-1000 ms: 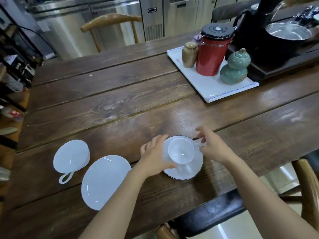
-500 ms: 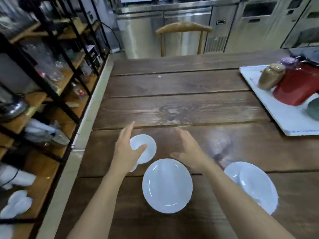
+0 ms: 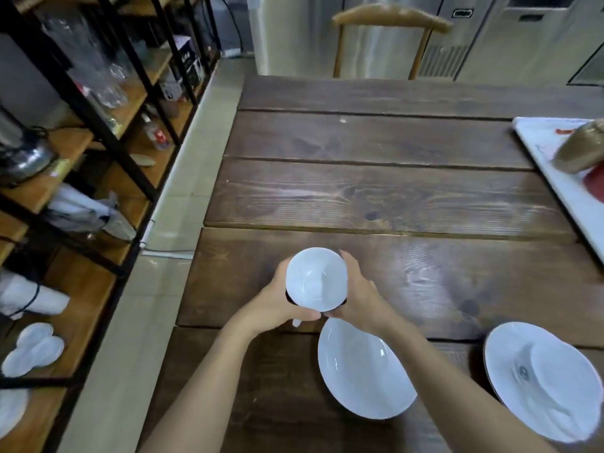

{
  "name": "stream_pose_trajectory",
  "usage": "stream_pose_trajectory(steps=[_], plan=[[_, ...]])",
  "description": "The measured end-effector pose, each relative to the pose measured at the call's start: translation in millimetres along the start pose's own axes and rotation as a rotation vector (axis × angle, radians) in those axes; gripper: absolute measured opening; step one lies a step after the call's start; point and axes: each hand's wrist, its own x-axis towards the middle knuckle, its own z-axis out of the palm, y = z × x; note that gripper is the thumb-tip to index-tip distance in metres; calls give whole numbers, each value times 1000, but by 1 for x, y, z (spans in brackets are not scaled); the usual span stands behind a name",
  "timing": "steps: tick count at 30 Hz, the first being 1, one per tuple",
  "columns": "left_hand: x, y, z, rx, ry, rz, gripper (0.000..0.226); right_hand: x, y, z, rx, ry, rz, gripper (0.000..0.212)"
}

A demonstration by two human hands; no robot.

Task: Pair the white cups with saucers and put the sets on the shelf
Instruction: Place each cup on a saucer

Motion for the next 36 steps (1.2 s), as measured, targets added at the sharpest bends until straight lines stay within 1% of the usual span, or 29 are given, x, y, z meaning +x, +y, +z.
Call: stream_pose_trajectory(steps=[2,3,6,8,11,14,17,19,26,30,36], plan=[[1,5,-1,22,-17,11,91,-1,-7,0,32,41,-22,75],[1,7,-1,28,-26,22,88,-1,-10,1,49,55,-35,70],[1,13,3,55,-46,87,79,-2,-11,0,95,80,-62,66],[-1,15,7,65,-50,113,78,-6,-8,-3,130,92,-51,69],[-6,22,16,93,-74,127,80,-18,1,-8,152,99,-12,85],[-10,30,33,91,-83,141,82,-33,12,-14,98,95,-13,88],[-14,29,51,101,-83,106,96,-50,22,-20,96,94,-43,86],[-19,28,62,120,-81,84,100,-62,26,-22,83,82,-61,83],[-43,19,97,94,-61,15,98,-94,44,-22,24,15,-86,75],[-56,18,109,50,-16,-7,95,-98,54,-21,-83,44,-58,78],[-65,24,120,-33,0,24,79,-107,60,-24,-77,11,-56,81]])
